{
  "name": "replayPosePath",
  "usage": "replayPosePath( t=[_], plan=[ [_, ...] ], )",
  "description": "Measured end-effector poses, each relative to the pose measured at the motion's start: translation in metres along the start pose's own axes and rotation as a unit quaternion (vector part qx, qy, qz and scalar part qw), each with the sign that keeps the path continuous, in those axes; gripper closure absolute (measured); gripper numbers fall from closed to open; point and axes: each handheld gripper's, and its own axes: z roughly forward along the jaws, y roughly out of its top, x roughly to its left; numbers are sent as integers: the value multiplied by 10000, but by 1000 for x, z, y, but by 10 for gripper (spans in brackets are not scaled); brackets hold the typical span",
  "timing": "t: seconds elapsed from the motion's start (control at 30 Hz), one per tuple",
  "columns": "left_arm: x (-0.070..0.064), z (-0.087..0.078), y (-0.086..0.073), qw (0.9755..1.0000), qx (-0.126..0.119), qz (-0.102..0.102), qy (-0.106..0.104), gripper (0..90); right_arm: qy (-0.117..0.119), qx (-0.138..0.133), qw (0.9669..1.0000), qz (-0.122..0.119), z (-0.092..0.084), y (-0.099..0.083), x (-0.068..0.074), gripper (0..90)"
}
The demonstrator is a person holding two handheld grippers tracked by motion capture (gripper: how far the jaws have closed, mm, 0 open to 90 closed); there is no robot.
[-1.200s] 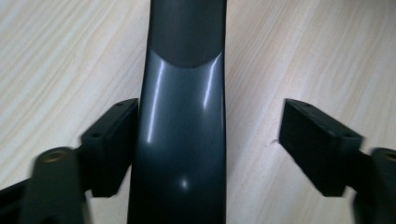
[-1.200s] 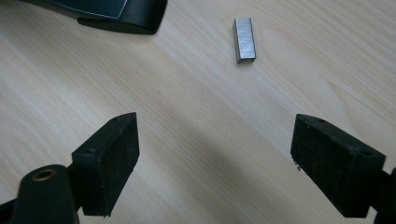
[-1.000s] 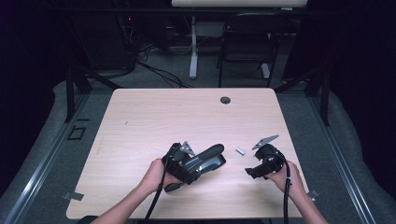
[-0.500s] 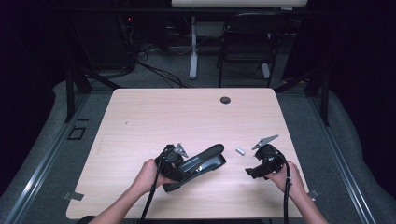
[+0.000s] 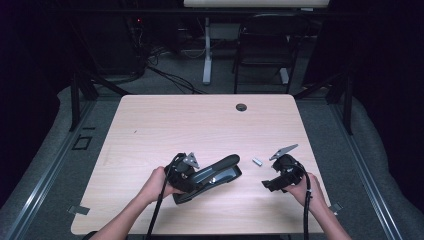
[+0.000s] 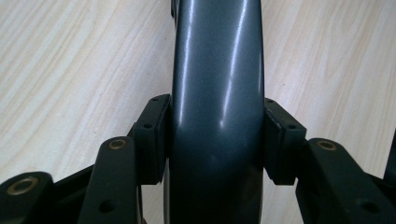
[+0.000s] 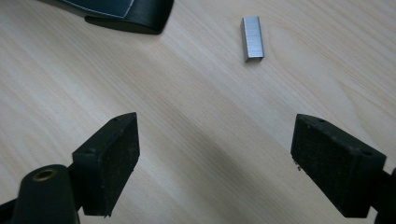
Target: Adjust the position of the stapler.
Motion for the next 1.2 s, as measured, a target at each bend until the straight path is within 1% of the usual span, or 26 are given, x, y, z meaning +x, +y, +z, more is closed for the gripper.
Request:
replayPosePath(
  t=[0.13, 0.17, 0.2, 0.23, 0.27, 0.33, 0.37, 0.4, 0.43, 0.47, 0.5, 0.57, 0.67, 0.7, 0.73, 0.77, 0.8, 0.83, 0.87, 0.9, 0.97, 1.0, 1.07, 1.1, 1.13, 1.2],
  plan=[
    [4, 0, -1, 9999, -37, 87, -59, 506, 97, -106, 9999, -93, 0, 3, 4, 154],
    [4, 0, 0, 9998, -35, 182, -51, 507, 126, -80, 9998, -118, -1, 4, 5, 155],
    [3, 0, 0, 9998, -25, 208, -48, 507, 158, -104, 9997, -131, 0, 5, 5, 154],
    [3, 0, 0, 9997, -26, 231, -53, 507, 217, -151, 9996, -92, 1, 5, 6, 154],
    [3, 1, 0, 9997, -36, 248, -54, 507, 250, -150, 9995, -129, 1, 6, 5, 155],
    [4, 1, 0, 9996, -53, 282, -64, 507, 320, -194, 9992, -105, 2, 8, 5, 154],
    [5, 1, -1, 9991, -85, 400, -127, 508, 329, -227, 9991, -153, 2, 9, 6, 154],
    [5, 1, 0, 9988, -88, 455, -162, 508, 351, -266, 9989, -184, 2, 11, 6, 152],
    [5, 1, 0, 9988, -88, 455, -162, 508, 351, -266, 9989, -184, 2, 11, 6, 152],
    [5, 2, 1, 9982, -112, 548, -200, 508, 394, -411, 9979, -292, 1, 13, 9, 150],
    [4, 3, 1, 9980, -118, 577, -226, 508, 430, -476, 9973, -349, -1, 15, 11, 149],
    [3, 4, 2, 9972, -137, 685, -279, 508, 521, -538, 9962, -445, -2, 17, 15, 147],
    [1, 6, 4, 9962, -189, 778, -349, 507, 578, -618, 9947, -581, -3, 20, 23, 147],
    [1, 7, 4, 9964, -205, 749, -346, 506, 642, -692, 9937, -606, -3, 22, 25, 147],
    [0, 7, 5, 9971, -182, 676, -309, 505, 669, -689, 9931, -677, -4, 23, 27, 146],
    [-1, 8, 5, 9978, -164, 585, -281, 503, 691, -722, 9925, -701, -4, 24, 29, 146],
    [-2, 9, 6, 9982, -145, 538, -239, 496, 698, -738, 9923, -706, -4, 27, 30, 146],
    [-3, 10, 7, 9984, -103, 490, -248, 471, 698, -782, 9921, -682, -3, 29, 31, 146],
    [-3, 10, 7, 9987, -53, 440, -243, 425, 744, -846, 9913, -677, -3, 32, 32, 146],
    [-3, 10, 6, 9990, -13, 402, -219, 389, 777, -906, 9909, -620, -4, 35, 33, 146],
    [-4, 8, 0, 9988, -96, 284, -390, 347, 863, -965, 9898, -602, -3, 40, 37, 147],
    [-5, 6, -3, 9990, -116, 207, -377, 318, 854, -975, 9895, -644, -2, 43, 39, 147],
    [-6, 5, -6, 9992, -80, 195, -353, 258, 827, -976, 9895, -668, -2, 45, 42, 150],
    [-8, 4, -7, 9993, -108, 112, -343, 240, 840, -1006, 9889, -706, -2, 49, 45, 155],
    [-9, 4, -6, 9993, -131, 100, -329, 235, 850, -1013, 9887, -712, -1, 50, 45, 158],
    [-10, 5, -5, 9994, -159, 0, -294, 221, 888, -1040, 9881, -701, -1, 53, 46, 168]
  ],
)
